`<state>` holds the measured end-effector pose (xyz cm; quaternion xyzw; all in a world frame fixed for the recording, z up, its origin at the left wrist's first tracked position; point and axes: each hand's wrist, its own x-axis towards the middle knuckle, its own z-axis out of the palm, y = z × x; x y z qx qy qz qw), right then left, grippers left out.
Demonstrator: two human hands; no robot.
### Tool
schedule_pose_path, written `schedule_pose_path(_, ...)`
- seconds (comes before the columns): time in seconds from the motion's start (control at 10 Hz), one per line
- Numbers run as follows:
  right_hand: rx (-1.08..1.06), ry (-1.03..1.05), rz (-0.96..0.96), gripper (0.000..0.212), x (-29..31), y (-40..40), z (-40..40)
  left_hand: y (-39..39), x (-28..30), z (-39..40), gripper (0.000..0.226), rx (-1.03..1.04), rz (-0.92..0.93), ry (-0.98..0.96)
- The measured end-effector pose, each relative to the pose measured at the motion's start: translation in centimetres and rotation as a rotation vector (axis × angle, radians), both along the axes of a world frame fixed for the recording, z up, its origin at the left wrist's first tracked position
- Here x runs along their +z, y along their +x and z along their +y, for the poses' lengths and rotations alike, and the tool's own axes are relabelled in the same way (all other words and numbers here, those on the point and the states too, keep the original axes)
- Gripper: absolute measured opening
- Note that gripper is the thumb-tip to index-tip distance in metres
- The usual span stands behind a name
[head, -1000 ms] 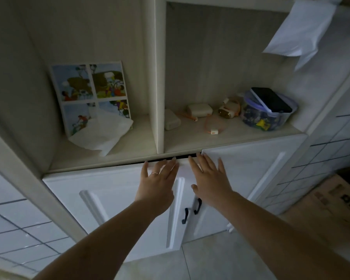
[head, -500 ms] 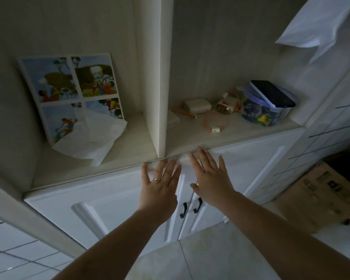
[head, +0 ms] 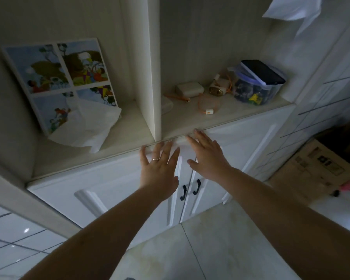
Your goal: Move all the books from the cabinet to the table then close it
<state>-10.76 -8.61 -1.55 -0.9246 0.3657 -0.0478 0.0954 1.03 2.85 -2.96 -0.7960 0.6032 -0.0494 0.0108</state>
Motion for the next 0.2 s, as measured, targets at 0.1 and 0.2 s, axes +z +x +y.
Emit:
schedule_pose_path(0.1, -0.042, 0.051, -0.008, 0.071, -0.7, -1.7, 1.6, 0.1, 0.4, 0.2, 0.073, -0.009, 0.129, -0.131)
schedule_pose_path(0.2, -0.105, 0.129, -0.036, 0.067, -1.9, -4.4, 3.1, 0.1, 0.4, 0.4, 0.067, -0.038, 0.266, -0.267)
